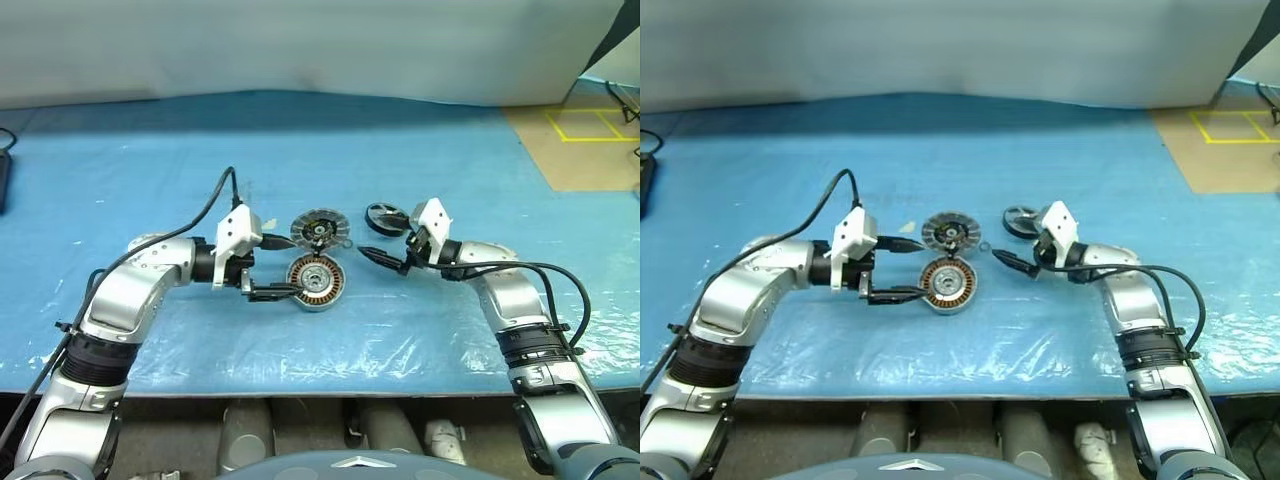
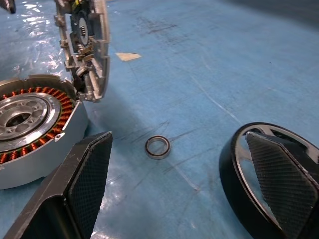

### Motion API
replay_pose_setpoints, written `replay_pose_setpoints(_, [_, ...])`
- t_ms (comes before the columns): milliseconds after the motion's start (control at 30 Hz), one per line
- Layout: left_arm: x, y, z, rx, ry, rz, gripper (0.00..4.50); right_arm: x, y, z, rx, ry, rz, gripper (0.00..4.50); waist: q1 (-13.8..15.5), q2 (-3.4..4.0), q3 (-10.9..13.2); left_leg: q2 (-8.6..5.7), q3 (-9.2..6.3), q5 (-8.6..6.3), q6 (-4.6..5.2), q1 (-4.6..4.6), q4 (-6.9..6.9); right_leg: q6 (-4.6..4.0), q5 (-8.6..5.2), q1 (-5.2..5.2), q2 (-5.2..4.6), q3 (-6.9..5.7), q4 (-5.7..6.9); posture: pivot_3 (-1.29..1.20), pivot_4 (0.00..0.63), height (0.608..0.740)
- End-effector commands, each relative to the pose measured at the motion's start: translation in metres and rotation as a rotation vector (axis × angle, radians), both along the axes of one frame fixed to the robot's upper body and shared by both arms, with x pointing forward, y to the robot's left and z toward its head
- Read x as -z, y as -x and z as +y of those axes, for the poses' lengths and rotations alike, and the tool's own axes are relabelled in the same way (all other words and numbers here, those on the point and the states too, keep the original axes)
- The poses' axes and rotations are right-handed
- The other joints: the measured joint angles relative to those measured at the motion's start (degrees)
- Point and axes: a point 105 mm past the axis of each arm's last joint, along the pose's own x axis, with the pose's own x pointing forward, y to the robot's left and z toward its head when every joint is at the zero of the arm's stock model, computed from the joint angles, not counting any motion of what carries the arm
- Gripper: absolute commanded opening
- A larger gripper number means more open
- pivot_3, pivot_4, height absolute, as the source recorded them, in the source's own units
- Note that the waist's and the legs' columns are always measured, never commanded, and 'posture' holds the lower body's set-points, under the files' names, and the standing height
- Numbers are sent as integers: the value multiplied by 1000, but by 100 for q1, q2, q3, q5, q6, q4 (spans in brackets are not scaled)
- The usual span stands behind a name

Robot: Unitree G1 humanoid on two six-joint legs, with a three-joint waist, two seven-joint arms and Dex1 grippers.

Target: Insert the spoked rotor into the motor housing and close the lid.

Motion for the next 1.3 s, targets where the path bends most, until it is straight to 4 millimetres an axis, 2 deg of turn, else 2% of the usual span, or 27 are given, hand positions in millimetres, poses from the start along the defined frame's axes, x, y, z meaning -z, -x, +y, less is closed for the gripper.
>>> replay_pose_setpoints(33, [-14,-8,13,-50,71,20,4472,-2,1,6,-29,17,-27,4500,1,0,0,-2,1,-2,-3,4,3,0,0,1,-3,1,5,0,150,740])
replay_pose_setpoints(100, [-20,-9,16,-58,114,-7,4472,-1,1,9,-36,15,-26,4500,-1,0,0,-2,1,-9,-15,3,11,0,0,1,-3,3,12,0,150,740])
replay_pose_setpoints(400, [-13,3,13,-35,140,-53,4472,3,3,22,-69,9,-28,4500,-4,0,0,2,1,-9,-14,3,15,0,0,-1,-1,3,20,0,150,740])
replay_pose_setpoints(500, [-12,4,14,-43,166,-34,4500,-1,2,24,-75,-1,-36,3896,-4,0,0,1,1,-10,-15,6,18,-1,-1,-1,-2,4,27,0,150,740])
replay_pose_setpoints(733, [-10,5,14,-52,170,-22,4500,-1,0,28,-95,-11,-23,1542,-3,0,0,1,2,-10,-15,8,22,-1,-1,-2,-2,7,35,0,150,740])
replay_pose_setpoints(1300, [-9,4,14,-61,154,-17,4500,19,-19,36,-60,5,13,1542,-7,0,0,1,3,-9,-16,8,28,-2,-1,-6,-3,8,46,0,150,740])
